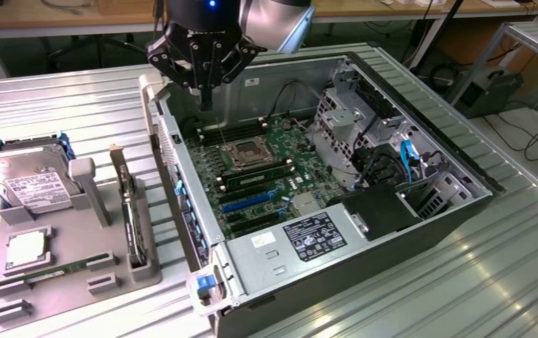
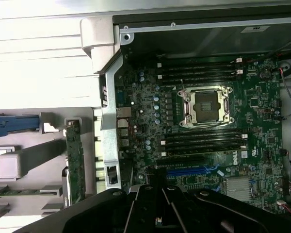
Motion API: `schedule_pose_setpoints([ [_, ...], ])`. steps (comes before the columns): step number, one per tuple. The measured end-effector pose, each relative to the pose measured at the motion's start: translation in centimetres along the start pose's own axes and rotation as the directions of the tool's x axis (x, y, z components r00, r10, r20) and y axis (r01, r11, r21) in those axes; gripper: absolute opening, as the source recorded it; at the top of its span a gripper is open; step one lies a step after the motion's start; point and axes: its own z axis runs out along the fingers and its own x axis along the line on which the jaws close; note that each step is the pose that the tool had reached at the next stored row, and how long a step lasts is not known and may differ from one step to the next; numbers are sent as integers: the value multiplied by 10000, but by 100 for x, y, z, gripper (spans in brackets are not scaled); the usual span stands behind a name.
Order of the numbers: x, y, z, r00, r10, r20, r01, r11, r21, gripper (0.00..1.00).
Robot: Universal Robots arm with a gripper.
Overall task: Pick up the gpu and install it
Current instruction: 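Reach for the gpu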
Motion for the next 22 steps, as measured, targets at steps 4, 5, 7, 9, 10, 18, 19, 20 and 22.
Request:
schedule_pose_setpoints([
  [4,9,-1,0,10000,0,1,0,10000,0,11],
  [5,11,-1,0,10000,0,0,0,10000,0,11],
  [7,18,-1,0,10000,0,0,0,10000,0,11],
  [9,31,-2,-1,10000,0,0,0,10000,0,11],
  [10,36,-3,-1,10000,0,0,0,10000,0,11],
  [18,74,-5,-2,10000,1,0,-1,10000,0,11],
  [19,76,-6,-2,10000,0,0,0,10000,0,11],
  [20,78,-6,-2,10000,0,0,0,10000,0,11],
  [22,82,-6,-2,10000,0,0,0,10000,0,11],
])
